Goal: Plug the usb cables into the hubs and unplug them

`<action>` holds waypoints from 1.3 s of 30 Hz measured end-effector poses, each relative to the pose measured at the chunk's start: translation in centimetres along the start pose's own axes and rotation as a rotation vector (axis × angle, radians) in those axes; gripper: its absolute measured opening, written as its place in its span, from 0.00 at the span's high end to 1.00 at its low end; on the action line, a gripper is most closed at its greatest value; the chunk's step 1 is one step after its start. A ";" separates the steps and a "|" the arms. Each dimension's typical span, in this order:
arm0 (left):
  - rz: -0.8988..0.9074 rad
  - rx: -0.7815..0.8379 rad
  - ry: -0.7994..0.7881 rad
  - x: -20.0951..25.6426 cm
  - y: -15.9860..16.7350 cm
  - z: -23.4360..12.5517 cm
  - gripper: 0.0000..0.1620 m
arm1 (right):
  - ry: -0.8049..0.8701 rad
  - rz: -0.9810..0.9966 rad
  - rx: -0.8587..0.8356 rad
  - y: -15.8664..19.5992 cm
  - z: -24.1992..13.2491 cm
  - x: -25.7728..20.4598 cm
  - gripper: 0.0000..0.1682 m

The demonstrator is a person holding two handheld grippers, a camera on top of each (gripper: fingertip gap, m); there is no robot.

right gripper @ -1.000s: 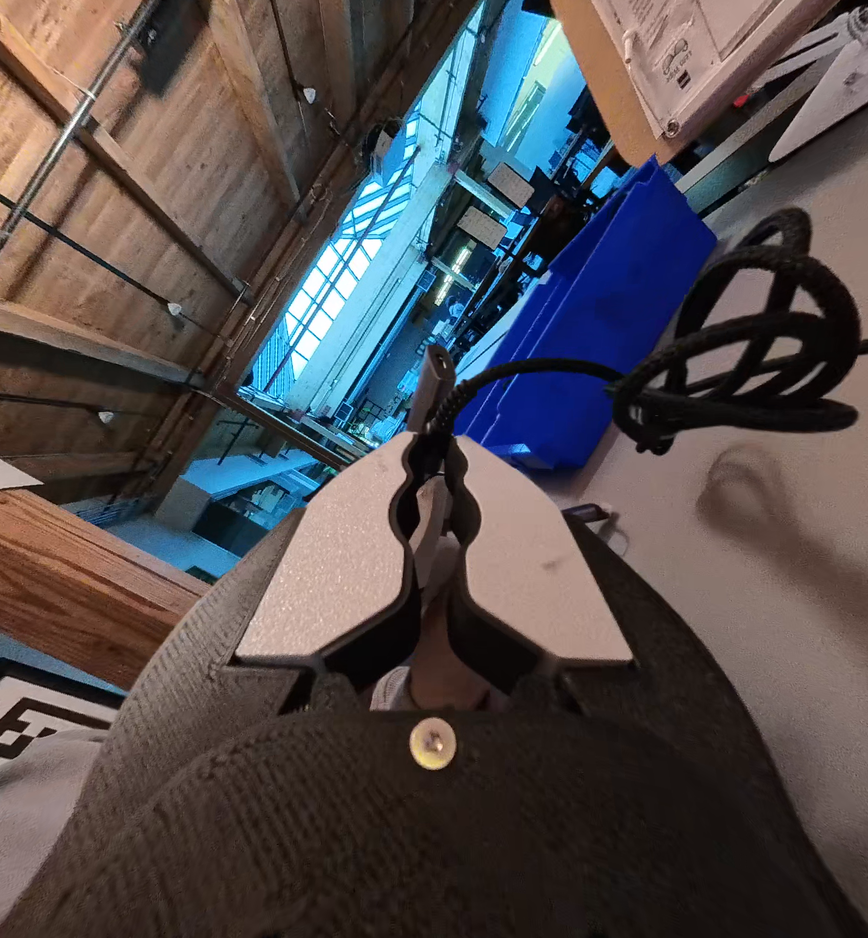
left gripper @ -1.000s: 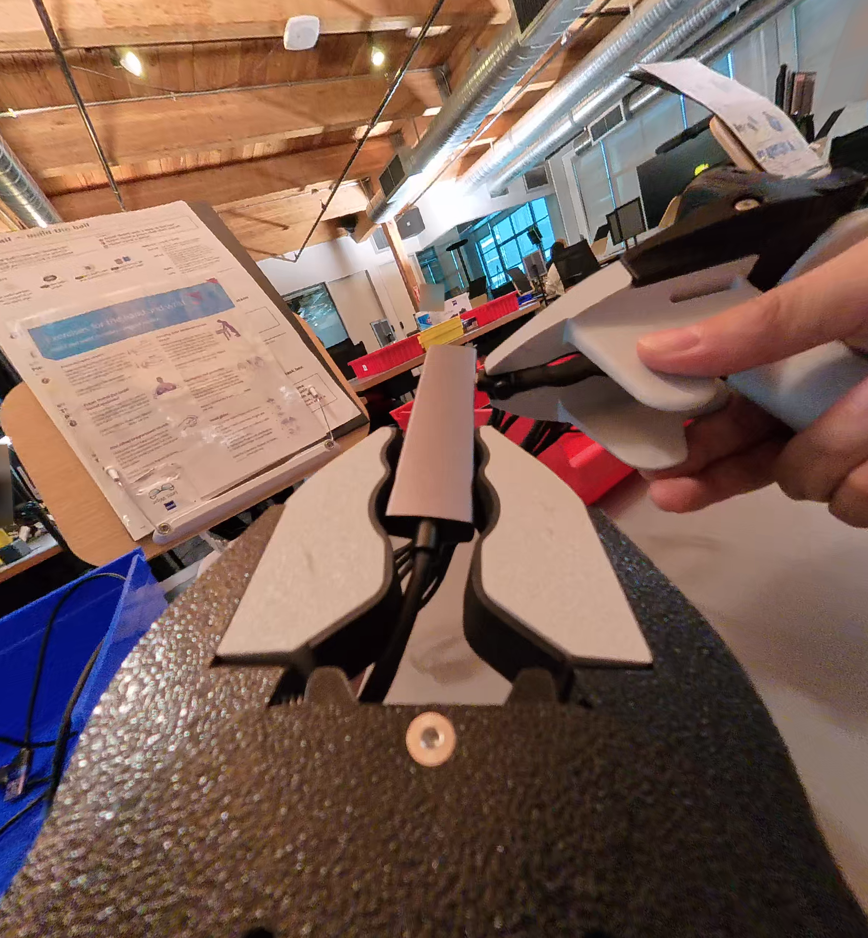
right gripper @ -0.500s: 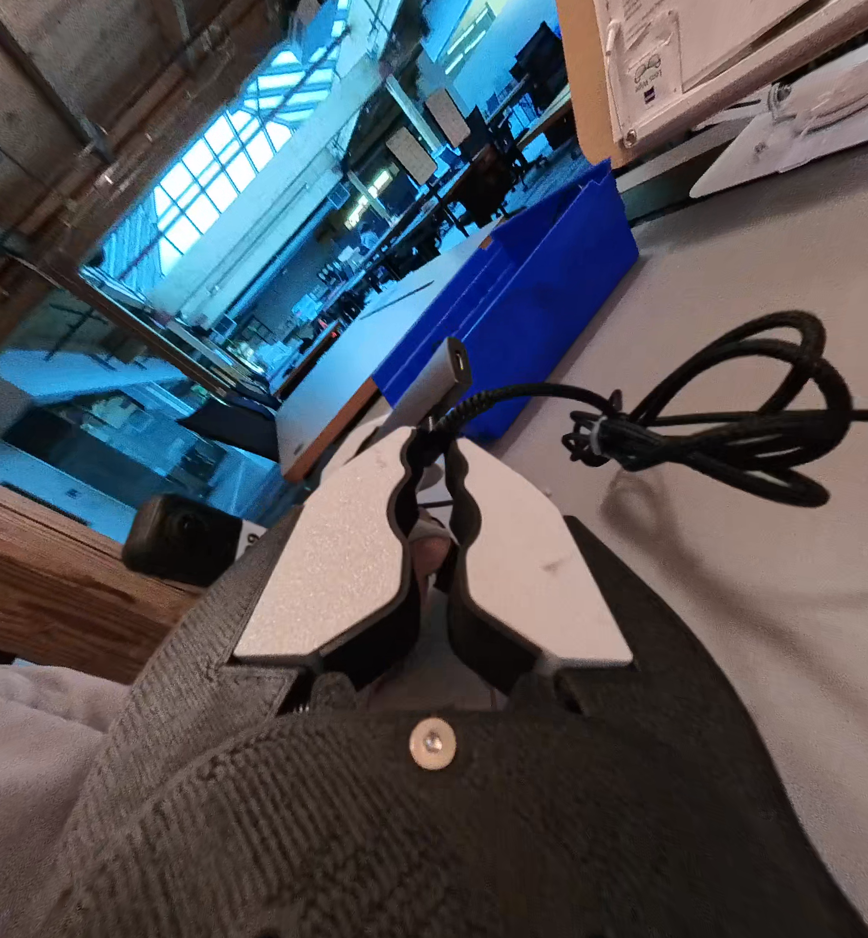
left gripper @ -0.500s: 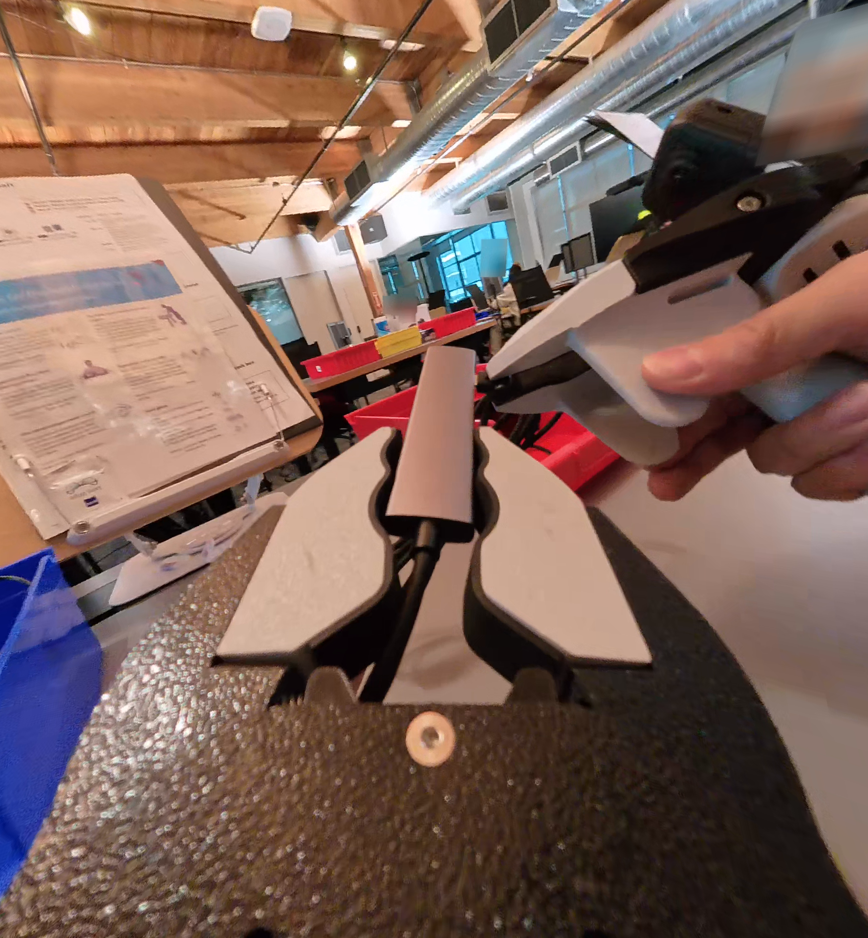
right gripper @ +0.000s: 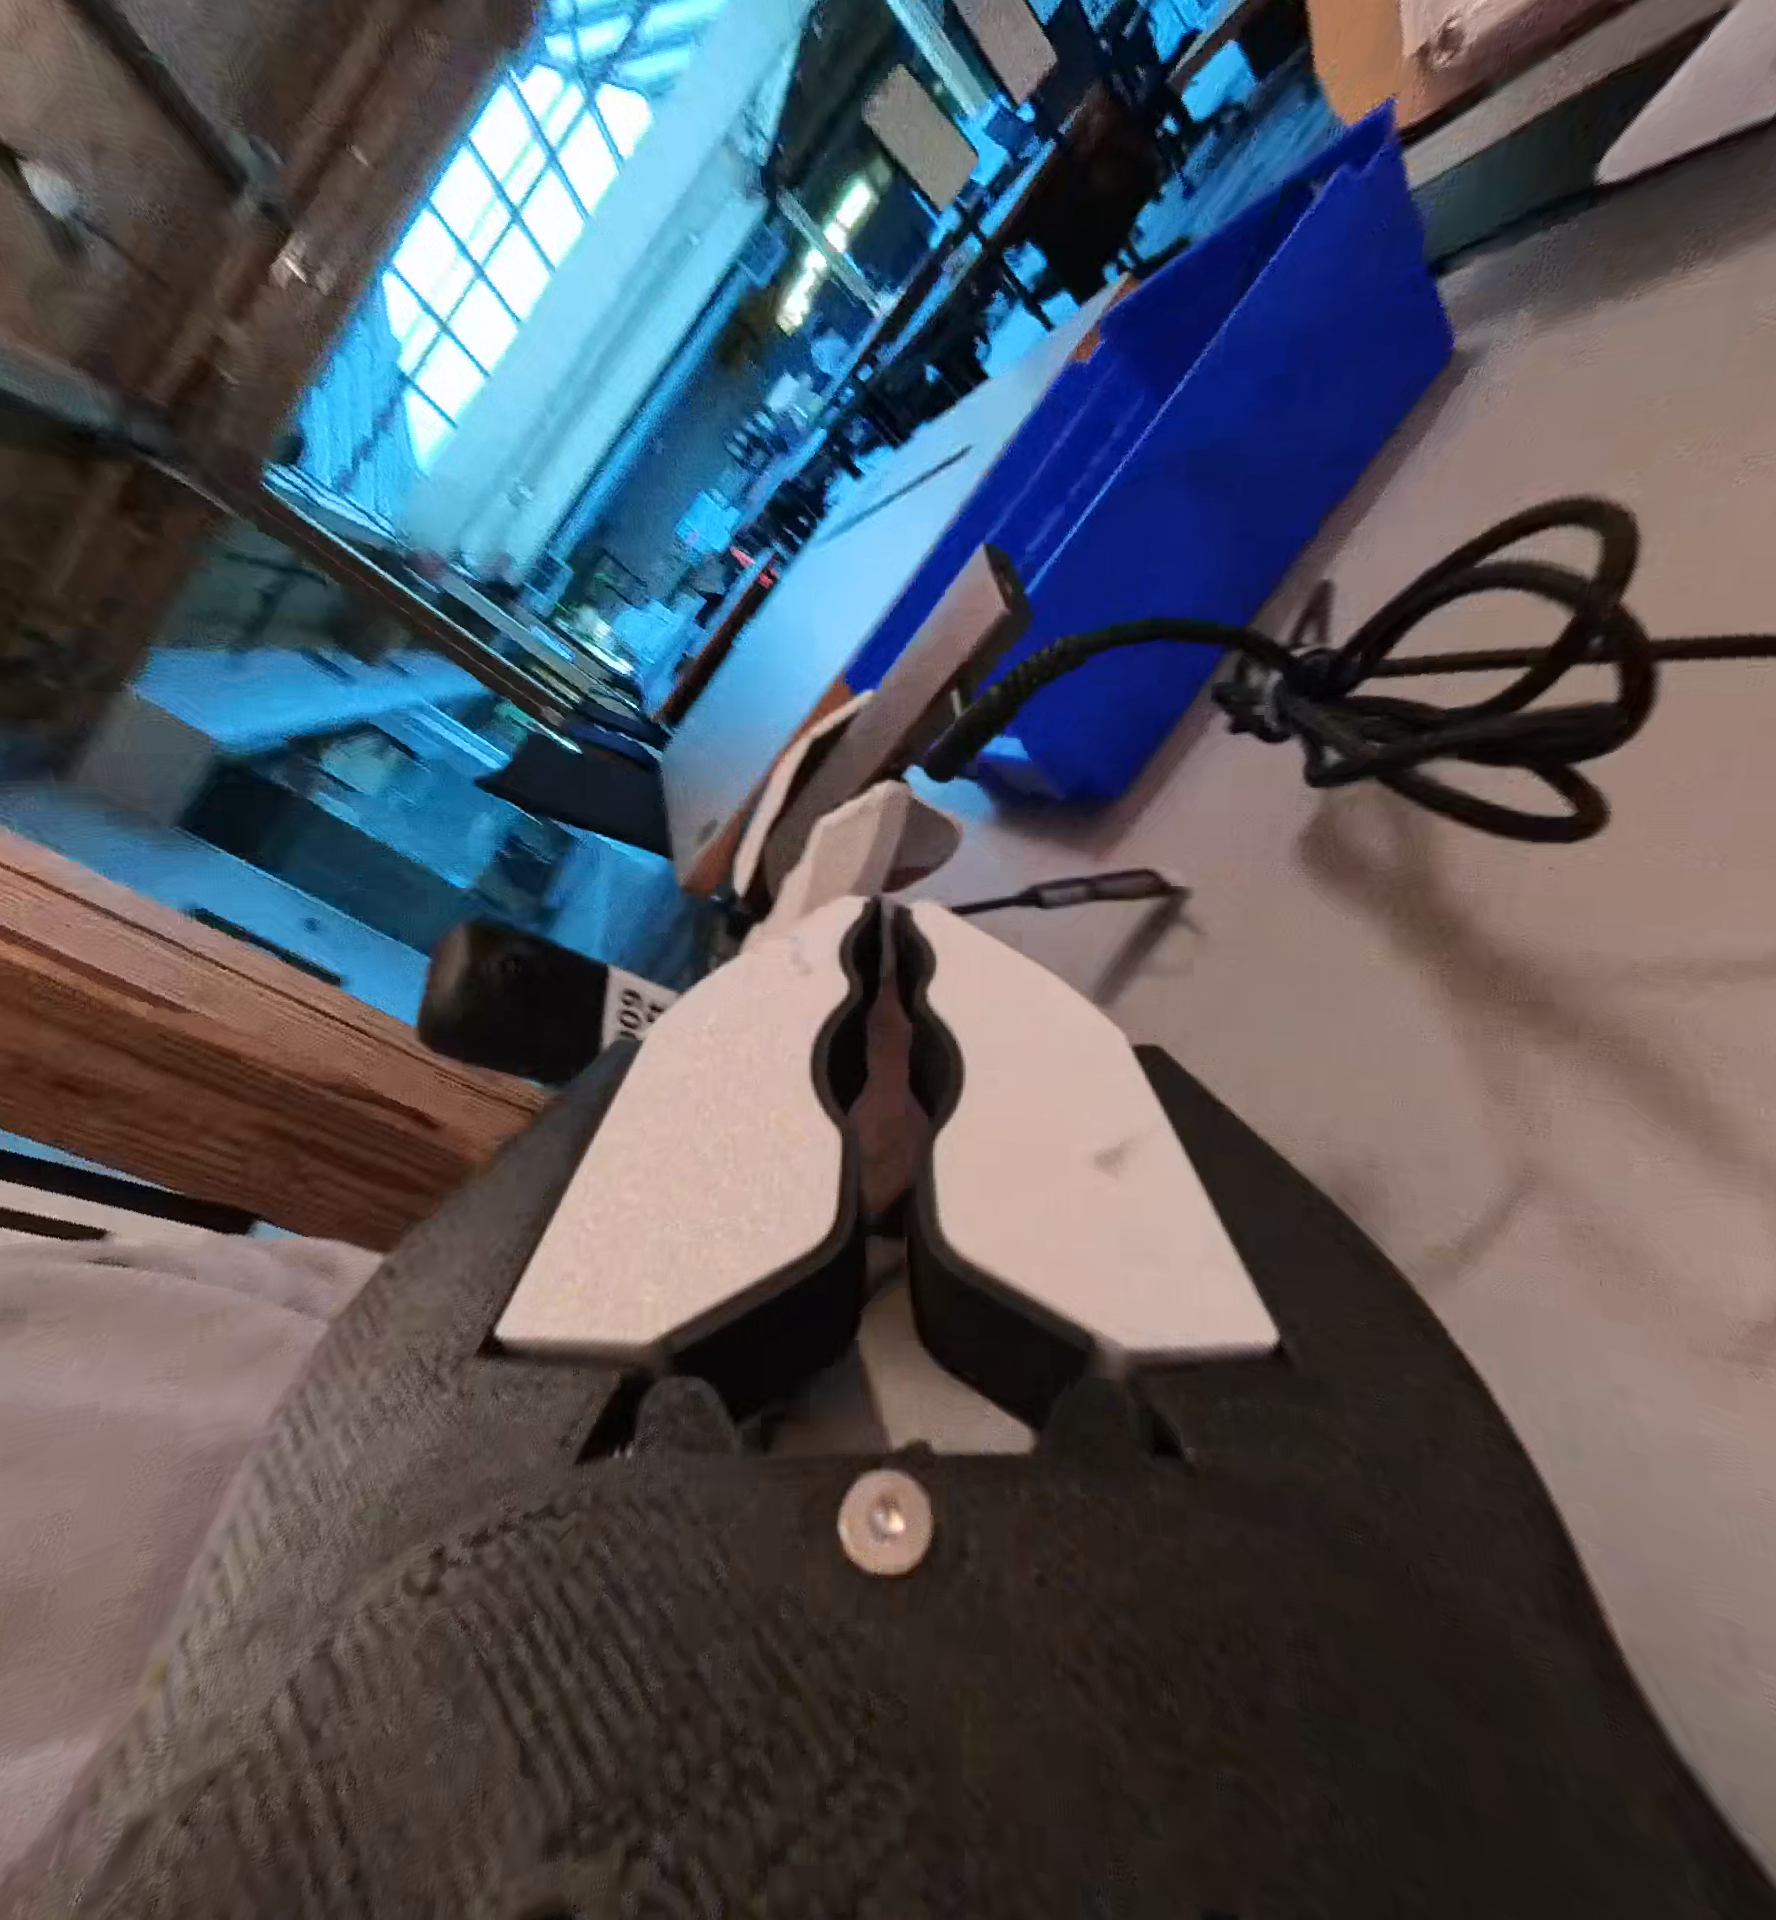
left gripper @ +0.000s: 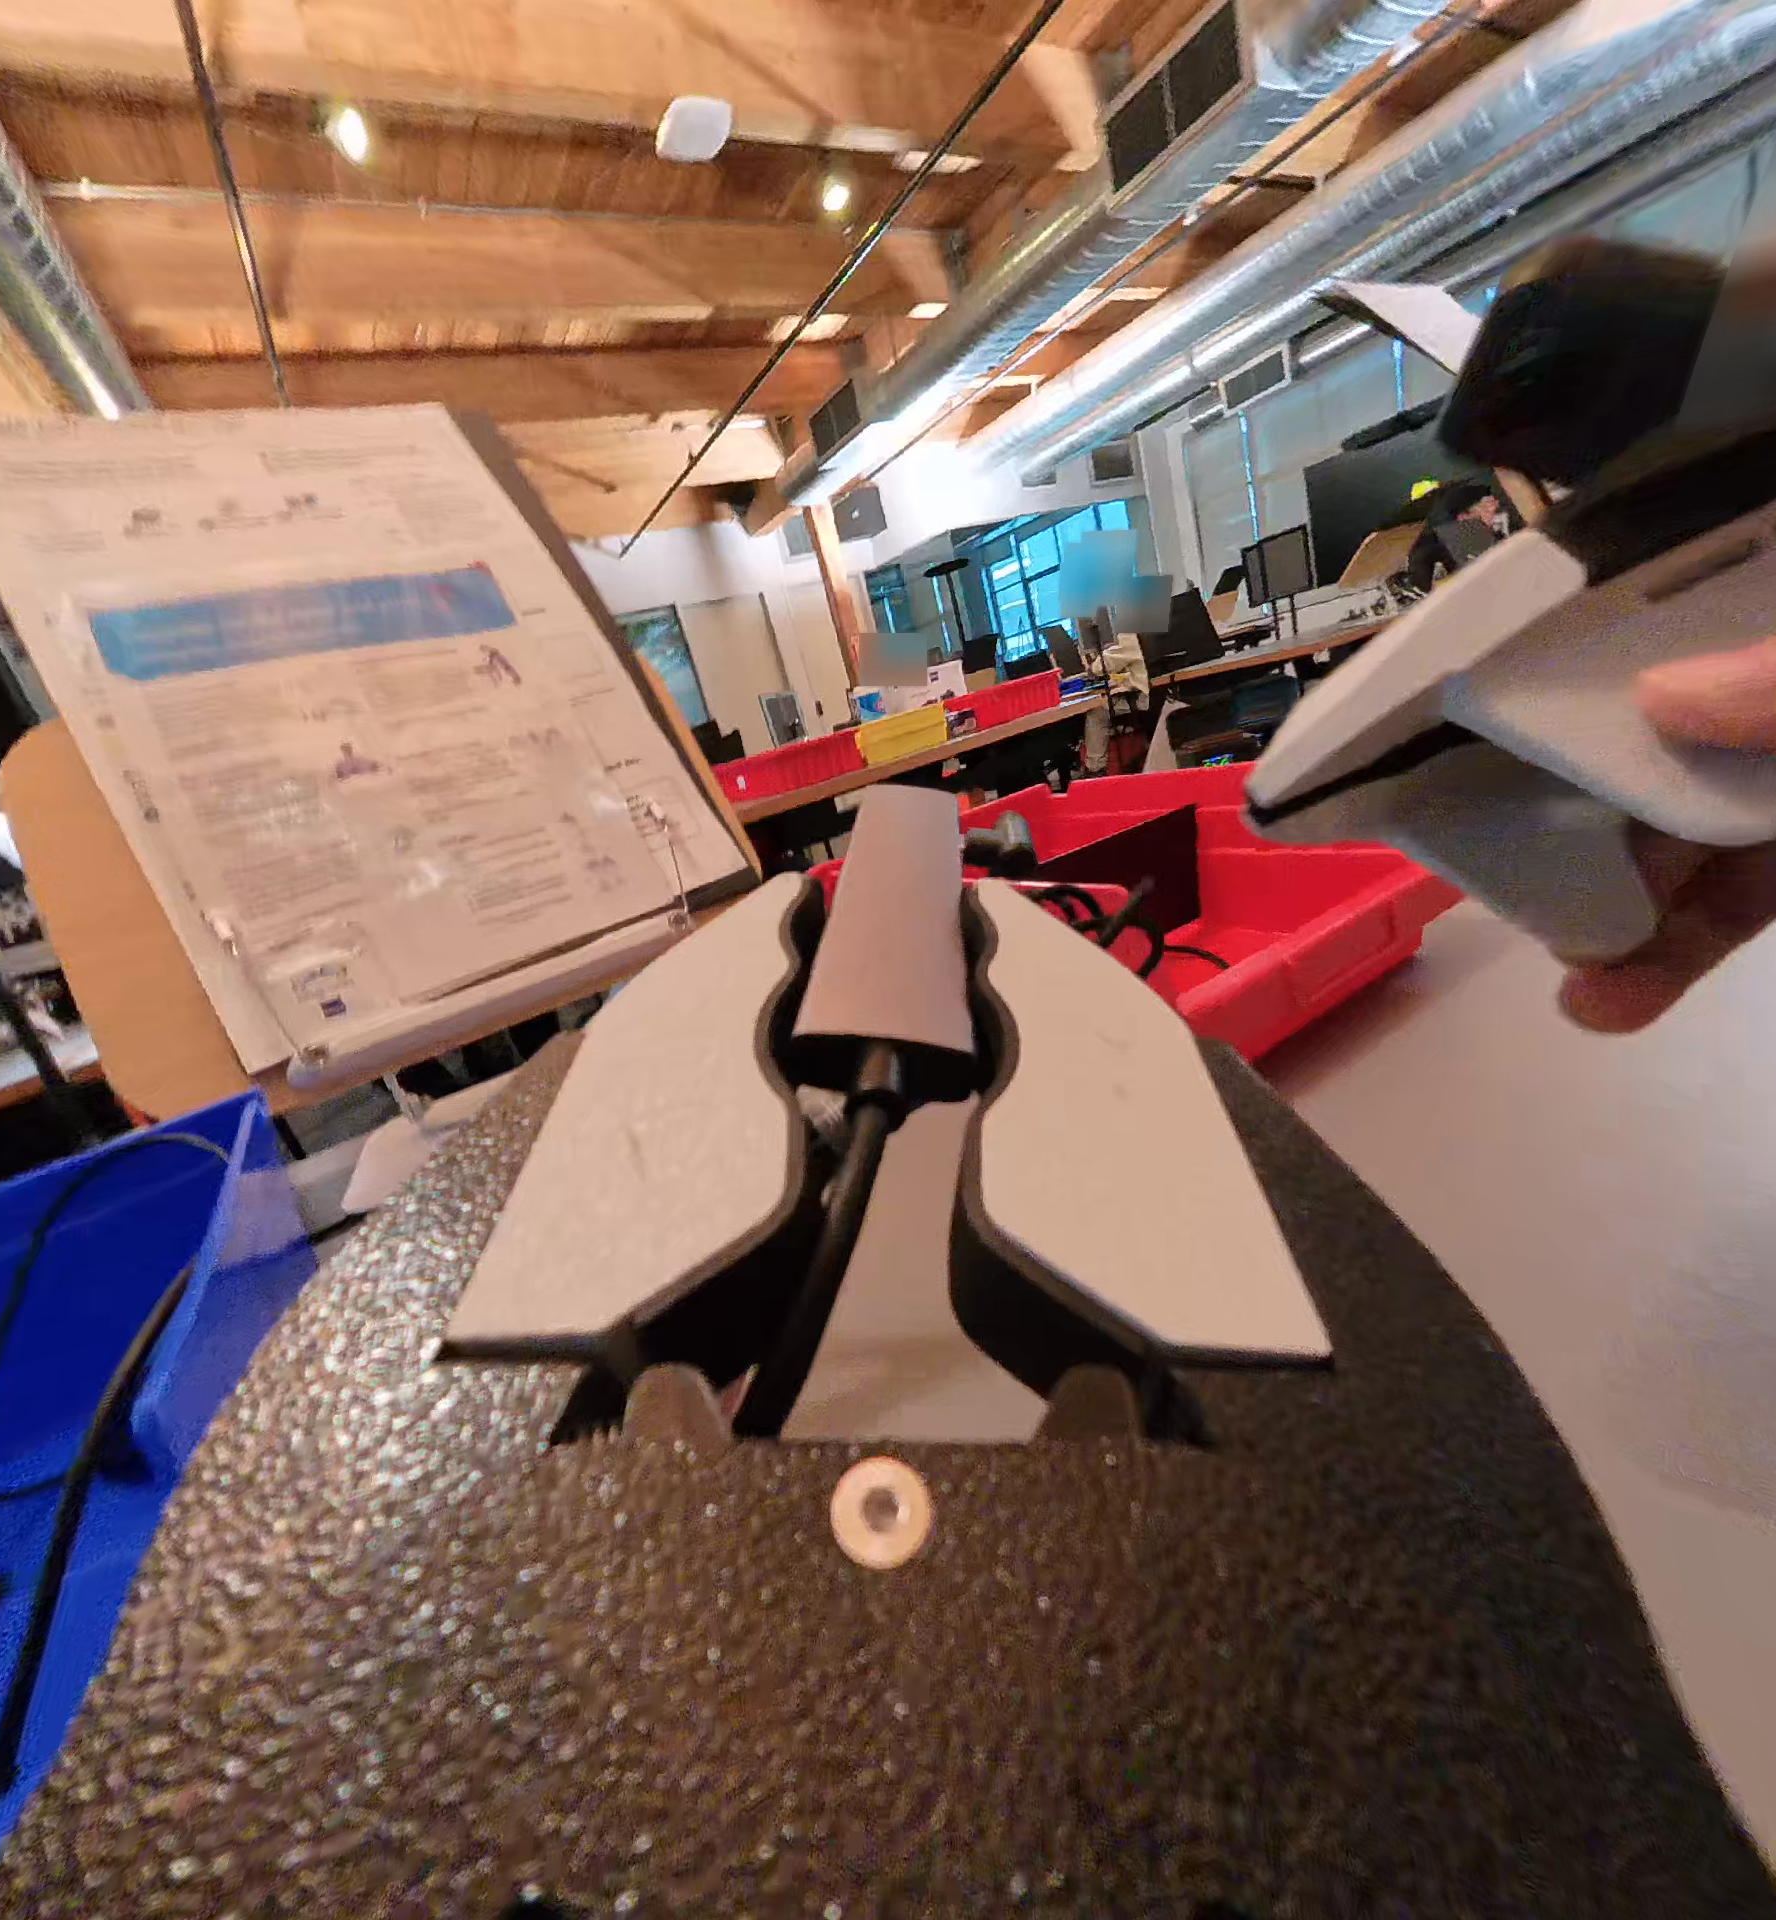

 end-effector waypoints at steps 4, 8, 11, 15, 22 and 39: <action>-0.039 0.013 0.013 -0.2 0.1 -0.1 0.84 | -0.085 0.268 0.146 1.2 1.8 1.6 0.87; -0.044 0.016 0.053 0.3 0.0 0.1 0.84 | -0.166 0.340 0.178 1.5 3.7 2.2 0.80; -0.026 0.005 0.067 0.6 0.0 0.2 0.84 | -0.241 0.368 0.194 1.5 5.0 1.7 0.86; -0.053 0.003 0.055 0.2 0.2 0.1 0.84 | -0.199 0.325 0.209 1.4 5.8 1.6 0.94; -0.049 0.000 0.009 -0.1 0.2 -0.1 0.84 | -0.234 0.400 0.277 1.7 5.9 2.0 0.92; 0.066 -0.075 -0.032 0.1 0.2 0.0 0.84 | -0.076 0.231 0.257 1.6 6.2 1.3 0.93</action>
Point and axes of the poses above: each gripper's, where its closed fingertips meet, z out along the fingers, y out of its underside, x = y × z across the jaws, the point moved 10 cm from there along -z, back along the fingers, and after that the axes turned 8 degrees about y, right-handed, at the moved point
